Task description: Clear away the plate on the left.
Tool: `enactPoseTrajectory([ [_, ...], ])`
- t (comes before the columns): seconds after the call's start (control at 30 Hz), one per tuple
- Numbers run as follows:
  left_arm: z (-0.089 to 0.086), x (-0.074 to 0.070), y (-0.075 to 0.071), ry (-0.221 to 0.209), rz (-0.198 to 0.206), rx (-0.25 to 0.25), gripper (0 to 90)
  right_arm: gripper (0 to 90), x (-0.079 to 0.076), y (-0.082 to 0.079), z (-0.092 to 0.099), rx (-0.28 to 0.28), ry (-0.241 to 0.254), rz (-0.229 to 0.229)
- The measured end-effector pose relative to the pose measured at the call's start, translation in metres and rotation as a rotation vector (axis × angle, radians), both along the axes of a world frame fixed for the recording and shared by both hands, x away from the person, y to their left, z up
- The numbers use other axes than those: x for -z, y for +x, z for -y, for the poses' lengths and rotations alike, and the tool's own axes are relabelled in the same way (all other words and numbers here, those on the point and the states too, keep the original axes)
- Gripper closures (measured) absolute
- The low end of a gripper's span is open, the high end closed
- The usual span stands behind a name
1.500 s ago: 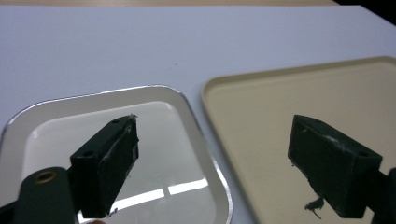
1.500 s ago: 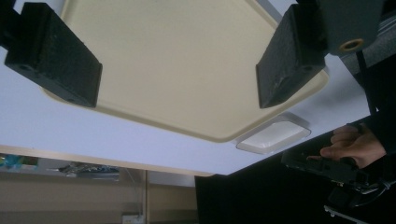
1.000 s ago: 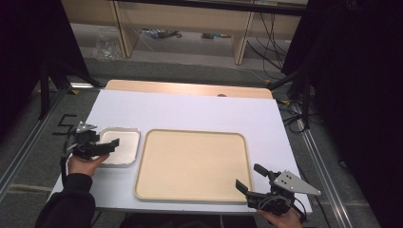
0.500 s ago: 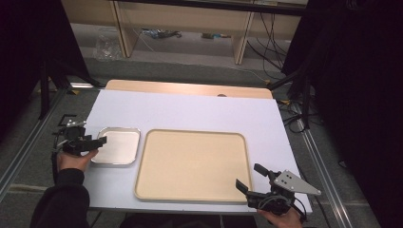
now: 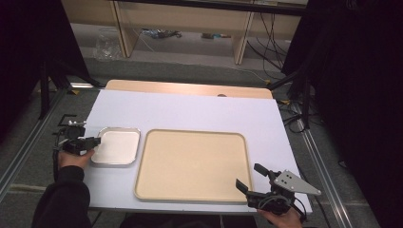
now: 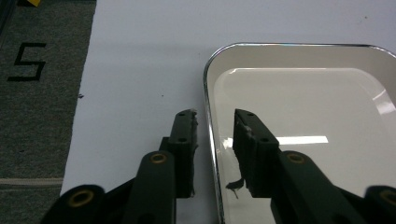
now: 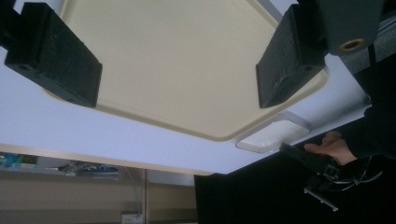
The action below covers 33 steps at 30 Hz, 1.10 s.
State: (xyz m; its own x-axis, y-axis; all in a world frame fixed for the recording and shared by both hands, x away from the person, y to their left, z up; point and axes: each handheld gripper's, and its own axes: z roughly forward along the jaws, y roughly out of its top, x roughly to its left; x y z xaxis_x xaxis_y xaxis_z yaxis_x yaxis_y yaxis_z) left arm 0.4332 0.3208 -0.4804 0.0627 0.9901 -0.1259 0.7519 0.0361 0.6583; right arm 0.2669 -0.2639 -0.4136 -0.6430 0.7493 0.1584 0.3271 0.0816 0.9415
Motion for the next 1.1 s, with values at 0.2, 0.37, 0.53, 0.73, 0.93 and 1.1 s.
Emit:
enactPoseTrajectory([
  [0.2, 0.001, 0.006, 0.006, 0.012, -0.008, 0.015, 78.0, 15.3, 0.0, 0.001, 0.001, 0.002, -0.006, 0.02],
  [0.37, 0.003, 0.007, 0.01, 0.01, -0.002, 0.01, 81.0, 15.3, 0.0, 0.0, 0.001, 0.001, -0.005, -0.002],
  [0.53, 0.001, 0.008, 0.011, -0.031, -0.004, -0.016, 82.4, 15.3, 0.0, 0.001, 0.001, 0.002, -0.004, 0.016],
  [0.73, -0.004, 0.006, 0.01, -0.123, 0.03, -0.028, 86.1, 15.3, 0.0, 0.001, 0.001, 0.005, -0.01, 0.011],
  [0.93, 0.001, 0.0, 0.006, -0.264, 0.067, -0.105, 88.1, 15.3, 0.0, -0.001, 0.0, 0.004, 0.007, -0.01],
  [1.1, -0.005, -0.005, 0.005, -0.216, 0.098, -0.079, 88.3, 15.3, 0.0, -0.001, 0.0, 0.004, 0.0, -0.013],
])
